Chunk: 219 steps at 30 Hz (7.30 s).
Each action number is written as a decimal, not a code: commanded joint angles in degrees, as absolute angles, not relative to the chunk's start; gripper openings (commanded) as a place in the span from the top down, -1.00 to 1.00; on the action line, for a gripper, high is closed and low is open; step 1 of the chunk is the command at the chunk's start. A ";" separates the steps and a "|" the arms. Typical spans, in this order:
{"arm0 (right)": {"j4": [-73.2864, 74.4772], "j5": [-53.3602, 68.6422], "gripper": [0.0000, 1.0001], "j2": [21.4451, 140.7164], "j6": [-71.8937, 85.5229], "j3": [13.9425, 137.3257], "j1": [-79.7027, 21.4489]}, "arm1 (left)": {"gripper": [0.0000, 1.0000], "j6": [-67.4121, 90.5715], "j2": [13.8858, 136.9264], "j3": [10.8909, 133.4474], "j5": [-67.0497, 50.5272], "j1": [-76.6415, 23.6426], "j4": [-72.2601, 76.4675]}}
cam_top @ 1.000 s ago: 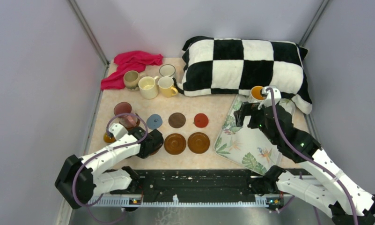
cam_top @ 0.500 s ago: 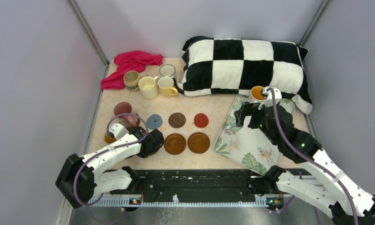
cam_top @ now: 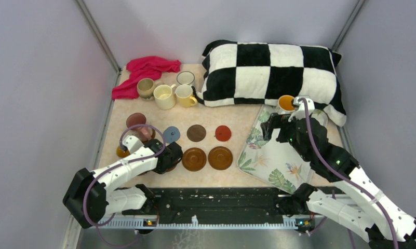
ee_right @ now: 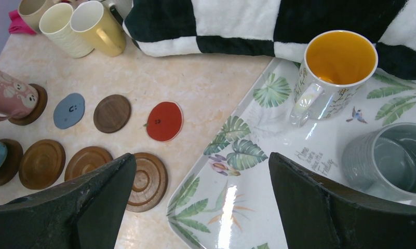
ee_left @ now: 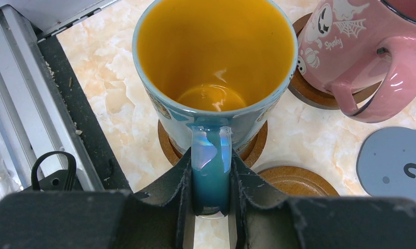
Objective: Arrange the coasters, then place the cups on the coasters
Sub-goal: Place the cup on the coaster, then pick up the cup from the tray.
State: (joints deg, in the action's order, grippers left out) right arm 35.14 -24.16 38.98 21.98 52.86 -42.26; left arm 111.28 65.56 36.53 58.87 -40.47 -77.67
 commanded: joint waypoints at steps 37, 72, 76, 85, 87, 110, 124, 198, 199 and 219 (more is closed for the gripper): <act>33.22 -24.73 -0.98 39.18 21.00 52.98 -42.46 | -0.97 101.03 57.74 46.72 65.81 -40.25 -80.95; 47.83 -33.98 -0.98 37.30 26.77 64.59 -42.52 | -0.97 17.63 70.11 58.74 14.17 -40.31 -1.06; 49.69 -35.10 -0.98 36.29 27.49 66.39 -42.48 | -0.97 18.27 75.32 60.67 9.56 -40.69 2.01; 51.86 -35.79 -0.98 35.04 29.32 68.93 -42.47 | -0.97 17.93 87.37 68.67 6.97 -44.50 5.01; 52.15 -35.90 -0.98 34.64 29.47 69.44 -42.52 | -0.97 17.84 90.26 70.56 6.58 -45.34 5.45; 56.49 -39.77 -0.98 31.99 29.34 73.98 -42.47 | -0.96 14.79 119.71 98.31 6.95 -55.41 3.17; 58.12 -39.85 -0.98 31.88 29.69 74.37 -42.52 | -0.77 15.28 131.04 108.29 16.58 -61.30 2.20; 53.52 -35.32 -0.98 33.12 29.38 70.68 -42.53 | 1.00 10.77 116.74 85.40 21.95 -63.59 21.22; 53.17 -35.21 -0.98 33.12 29.23 70.46 -42.53 | 1.00 10.93 116.05 84.49 22.06 -63.74 21.77; 49.67 -35.18 -0.98 33.66 28.05 67.01 -42.52 | 1.00 11.54 102.55 67.65 22.79 -65.91 32.67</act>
State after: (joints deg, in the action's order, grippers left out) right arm 51.79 -35.46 33.47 28.93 67.26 -42.26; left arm 11.18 108.44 68.55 22.02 -65.36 21.26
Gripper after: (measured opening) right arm 0.988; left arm 0.297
